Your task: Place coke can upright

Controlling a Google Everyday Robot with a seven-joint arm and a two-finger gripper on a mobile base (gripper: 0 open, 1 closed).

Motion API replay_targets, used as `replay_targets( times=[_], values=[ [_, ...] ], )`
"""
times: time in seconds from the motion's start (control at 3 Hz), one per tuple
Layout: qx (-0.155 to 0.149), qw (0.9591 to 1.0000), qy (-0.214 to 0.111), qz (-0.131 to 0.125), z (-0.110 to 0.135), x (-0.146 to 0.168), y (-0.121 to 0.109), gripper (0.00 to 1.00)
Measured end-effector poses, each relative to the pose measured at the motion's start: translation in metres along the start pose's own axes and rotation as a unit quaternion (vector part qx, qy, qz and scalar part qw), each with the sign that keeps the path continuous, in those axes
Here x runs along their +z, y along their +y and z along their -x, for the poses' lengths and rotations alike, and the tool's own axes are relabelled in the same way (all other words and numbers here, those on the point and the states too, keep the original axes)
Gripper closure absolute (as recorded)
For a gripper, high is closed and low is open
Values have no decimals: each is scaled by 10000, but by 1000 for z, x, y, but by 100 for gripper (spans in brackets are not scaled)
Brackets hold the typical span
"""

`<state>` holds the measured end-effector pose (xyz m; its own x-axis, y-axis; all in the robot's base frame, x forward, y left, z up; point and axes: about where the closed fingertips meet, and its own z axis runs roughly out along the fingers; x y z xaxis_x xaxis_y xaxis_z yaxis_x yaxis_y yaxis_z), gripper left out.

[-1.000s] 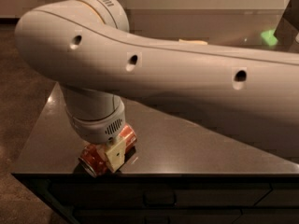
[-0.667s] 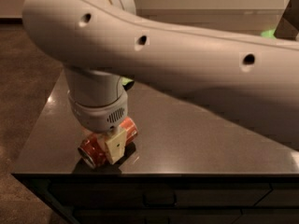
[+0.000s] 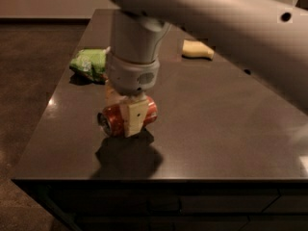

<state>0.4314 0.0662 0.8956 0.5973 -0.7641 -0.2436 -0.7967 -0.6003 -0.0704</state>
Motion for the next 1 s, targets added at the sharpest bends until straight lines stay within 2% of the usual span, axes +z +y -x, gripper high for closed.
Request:
replay_targets(
  times=[0.33, 0.67, 1.0],
  values=[
    [627, 9943, -856, -116, -34, -17, -14, 100],
    [1246, 9756, -1774, -337, -60, -31, -18, 100],
    [1681, 9578, -2287, -463, -72, -38, -18, 100]
  ],
)
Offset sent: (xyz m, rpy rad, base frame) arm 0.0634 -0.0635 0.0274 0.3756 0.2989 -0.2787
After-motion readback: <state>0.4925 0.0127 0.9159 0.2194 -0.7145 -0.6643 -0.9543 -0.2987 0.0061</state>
